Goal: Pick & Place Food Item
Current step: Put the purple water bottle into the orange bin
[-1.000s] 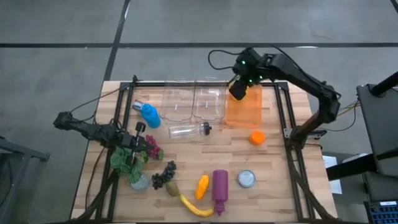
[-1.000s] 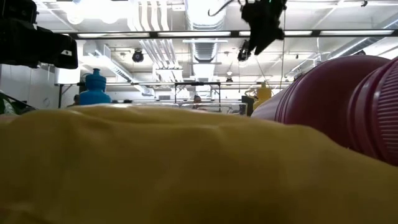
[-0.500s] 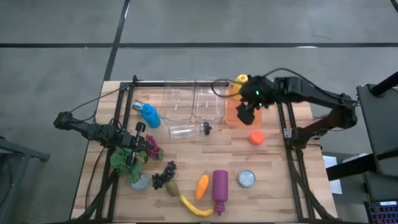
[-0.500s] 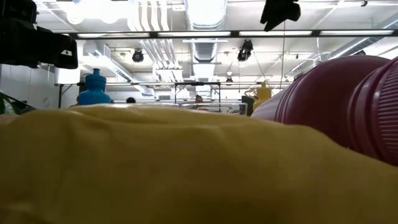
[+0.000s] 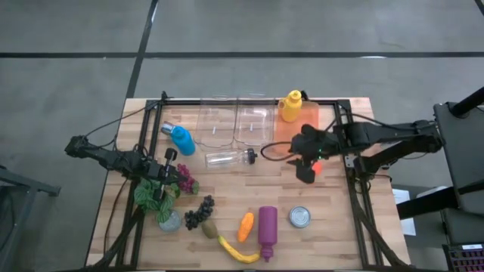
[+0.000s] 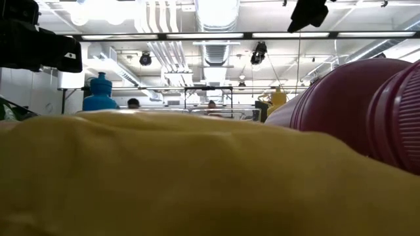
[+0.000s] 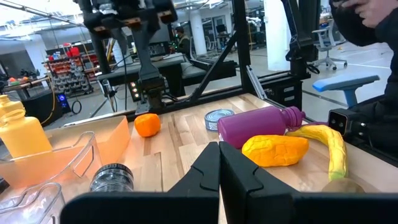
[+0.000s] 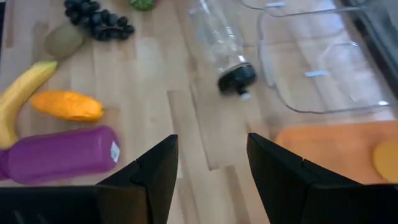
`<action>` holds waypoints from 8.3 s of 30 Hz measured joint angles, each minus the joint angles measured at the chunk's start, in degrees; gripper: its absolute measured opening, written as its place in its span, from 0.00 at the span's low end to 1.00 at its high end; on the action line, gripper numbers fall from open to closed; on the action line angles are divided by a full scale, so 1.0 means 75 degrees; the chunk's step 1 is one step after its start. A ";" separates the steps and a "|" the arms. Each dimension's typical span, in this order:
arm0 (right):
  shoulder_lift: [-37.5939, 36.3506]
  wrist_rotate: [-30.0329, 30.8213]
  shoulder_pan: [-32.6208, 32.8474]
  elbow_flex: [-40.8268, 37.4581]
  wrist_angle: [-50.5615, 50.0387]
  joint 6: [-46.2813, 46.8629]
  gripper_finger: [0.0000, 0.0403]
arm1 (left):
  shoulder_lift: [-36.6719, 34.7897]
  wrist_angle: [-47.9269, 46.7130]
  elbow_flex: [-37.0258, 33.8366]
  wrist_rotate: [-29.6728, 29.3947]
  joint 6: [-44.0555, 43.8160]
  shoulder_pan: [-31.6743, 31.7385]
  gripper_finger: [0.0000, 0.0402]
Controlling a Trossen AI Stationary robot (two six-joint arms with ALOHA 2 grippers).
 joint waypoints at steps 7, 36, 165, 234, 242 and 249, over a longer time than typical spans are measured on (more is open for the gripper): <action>0.0003 -0.0612 0.0601 -0.0464 0.0403 -0.1198 0.47 | 0.0003 -0.0002 -0.0001 -0.0001 0.0000 0.0001 0.00; 0.0023 -0.2832 0.1966 -0.3431 0.5207 -0.8364 0.47 | 0.0000 -0.0002 0.0000 0.0002 0.0000 -0.0002 0.00; -0.0885 -0.1268 0.1226 -0.5641 0.3999 0.1249 0.87 | 0.0198 -0.0002 -0.0001 0.0001 0.0000 0.0004 0.00; -0.1869 -0.0612 0.1226 -0.5195 0.3087 0.1919 0.88 | 0.0198 -0.0002 -0.0001 0.0001 0.0000 0.0001 0.00; -0.1814 -0.0138 0.1223 -0.4124 0.2983 0.1663 0.88 | 0.0198 -0.0002 -0.0002 0.0002 0.0000 0.0001 0.00; -0.1012 -0.0070 0.1226 -0.3250 0.3021 0.1200 0.88 | 0.0198 -0.0002 -0.0002 -0.0001 0.0000 0.0001 0.00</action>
